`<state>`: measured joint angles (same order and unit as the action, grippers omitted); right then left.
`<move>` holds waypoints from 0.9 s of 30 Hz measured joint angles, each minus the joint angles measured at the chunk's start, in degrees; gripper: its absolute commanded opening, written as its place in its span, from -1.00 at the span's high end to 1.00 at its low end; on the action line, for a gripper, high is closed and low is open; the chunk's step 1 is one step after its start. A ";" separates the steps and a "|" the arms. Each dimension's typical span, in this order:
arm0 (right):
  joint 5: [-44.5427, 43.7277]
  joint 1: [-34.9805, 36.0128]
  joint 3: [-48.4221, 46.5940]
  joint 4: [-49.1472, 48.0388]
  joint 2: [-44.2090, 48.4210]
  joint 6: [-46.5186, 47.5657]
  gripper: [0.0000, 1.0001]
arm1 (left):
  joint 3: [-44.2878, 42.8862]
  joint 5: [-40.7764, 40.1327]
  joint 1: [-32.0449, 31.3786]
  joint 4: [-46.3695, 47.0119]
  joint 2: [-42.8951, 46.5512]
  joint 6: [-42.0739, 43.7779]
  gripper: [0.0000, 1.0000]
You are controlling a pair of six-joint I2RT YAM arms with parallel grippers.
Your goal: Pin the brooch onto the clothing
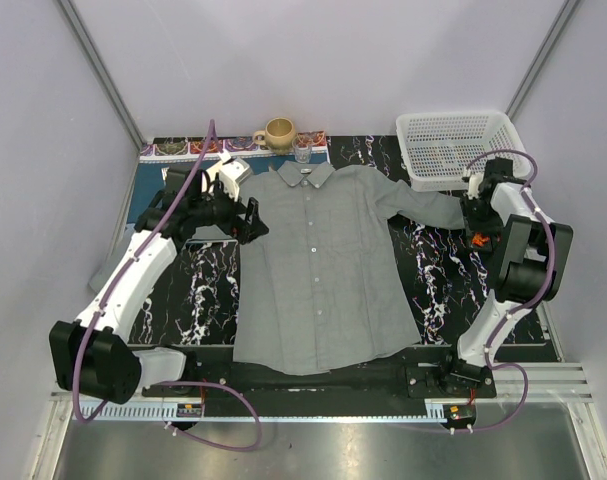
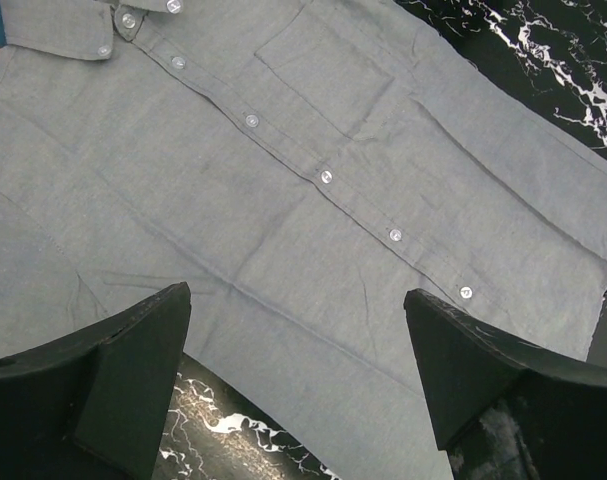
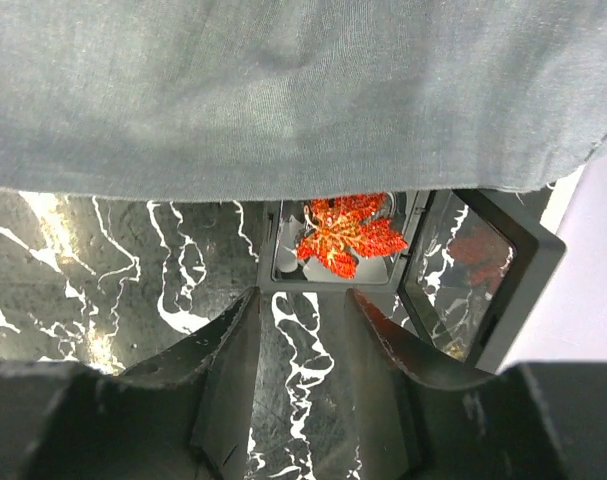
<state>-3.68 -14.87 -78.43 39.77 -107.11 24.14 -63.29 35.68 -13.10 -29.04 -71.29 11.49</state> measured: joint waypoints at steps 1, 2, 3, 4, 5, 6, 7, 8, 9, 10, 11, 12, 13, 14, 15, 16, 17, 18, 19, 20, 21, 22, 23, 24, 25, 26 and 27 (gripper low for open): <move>0.02 -0.09 -0.02 -0.20 -0.48 -0.17 0.04 | 0.00 0.13 0.00 0.31 -0.24 -0.20 -0.82; 0.02 -0.22 -0.07 -0.44 -1.01 -0.37 0.00 | 0.00 0.24 0.00 0.48 -0.46 -0.44 -0.82; -0.02 -0.35 -0.07 -0.63 -1.42 -0.52 -0.04 | 0.00 0.39 0.00 0.61 -0.68 -0.61 -0.82; -0.22 -0.55 -0.07 -0.98 -1.75 -0.61 -0.05 | 0.00 0.52 0.00 0.74 -0.87 -0.79 -0.82; -0.37 -0.74 -0.07 -1.31 -2.01 -0.59 -0.05 | 0.00 0.59 0.00 0.85 -1.03 -0.85 -0.82; -0.42 -0.94 -0.07 -1.53 -2.14 -0.57 -0.05 | 0.00 0.63 0.00 0.94 -1.22 -0.90 -0.82; -0.48 -1.09 -0.07 -1.84 -2.27 -0.52 -0.05 | 0.00 0.66 0.00 0.98 -1.42 -0.98 -0.82; -0.76 -1.27 -0.07 -2.23 -2.38 -0.44 -0.05 | 0.00 0.70 0.00 1.07 -1.62 -1.03 -0.82; -1.07 -1.36 -0.09 -2.56 -2.49 -0.39 -0.04 | 0.00 0.76 0.00 1.20 -1.77 -1.03 -0.82; -1.40 -1.51 -0.11 -2.86 -2.67 -0.37 -0.05 | 0.00 0.87 0.00 1.38 -1.97 -1.05 -0.82; -1.46 -1.62 -0.11 -3.04 -2.82 -0.35 -0.04 | 0.00 0.96 0.00 1.46 -2.08 -1.05 -0.82; -1.51 -1.70 -0.13 -3.17 -2.99 -0.35 -0.05 | 0.00 1.05 0.00 1.53 -2.10 -1.05 -0.82; -1.64 -1.77 -0.31 -3.17 -3.28 -0.33 -0.05 | 0.00 1.09 0.00 1.62 -2.10 -1.05 -0.82; -1.73 -1.86 -0.48 -3.32 -3.61 -0.26 -0.05 | 0.00 1.20 0.00 1.73 -2.10 -1.05 -0.82; -1.77 -1.99 -0.59 -3.52 -3.96 -0.17 -0.05 | 0.00 1.25 0.00 1.75 -2.12 -1.05 -0.82; -1.77 -2.05 -0.74 -3.65 -4.31 -0.13 -0.05 | 0.00 1.25 0.00 1.73 -2.14 -1.05 -0.82; -1.77 -2.10 -0.79 -4.02 -4.59 -0.07 -0.06 | 0.00 1.29 0.00 1.75 -2.19 -1.05 -0.82; -1.77 -2.14 -0.81 -4.17 -4.94 0.00 -0.08 | 0.00 1.31 -0.02 1.75 -2.32 -1.05 -0.82; -1.79 -2.19 -0.87 -4.20 -5.22 0.04 -0.09 | 0.00 1.33 -0.02 1.73 -2.43 -1.05 -0.82; -1.79 -2.23 -1.01 -4.20 -5.49 0.04 -0.11 | 0.00 1.36 -0.02 1.75 -2.58 -1.05 -0.82; -1.77 -2.29 -1.07 -4.24 -5.62 0.07 -0.11 | 0.00 1.40 -0.02 1.77 -2.71 -1.05 -0.82; -1.77 -2.36 -1.09 -4.28 -5.68 0.07 -0.13 | 0.00 1.40 -0.02 1.73 -2.82 -1.05 -0.82; -1.73 -2.43 -1.14 -4.26 -5.68 0.07 -0.12 | 0.00 1.42 -0.02 1.73 -2.86 -1.05 -0.82; -1.73 -2.47 -1.22 -4.24 -5.77 0.07 -0.13 | 0.00 1.44 -0.02 1.77 -2.95 -1.05 -0.82; -1.70 -2.54 -1.42 -4.11 -5.88 0.07 -0.16 | 0.00 1.44 -0.02 1.75 -2.99 -1.05 -0.82; -1.68 -2.60 -1.66 -4.09 -6.08 0.07 -0.19 | 0.00 1.44 -0.02 1.75 -3.06 -1.05 -0.82; -1.66 -2.67 -1.84 -4.09 -6.25 0.07 -0.22 | 0.00 1.44 -0.02 1.75 -3.08 -1.05 -0.83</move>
<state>-5.34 -17.54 -80.27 35.68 -113.36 24.21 -63.29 37.12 -13.13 -27.29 -74.37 10.44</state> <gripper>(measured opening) 0.573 0.911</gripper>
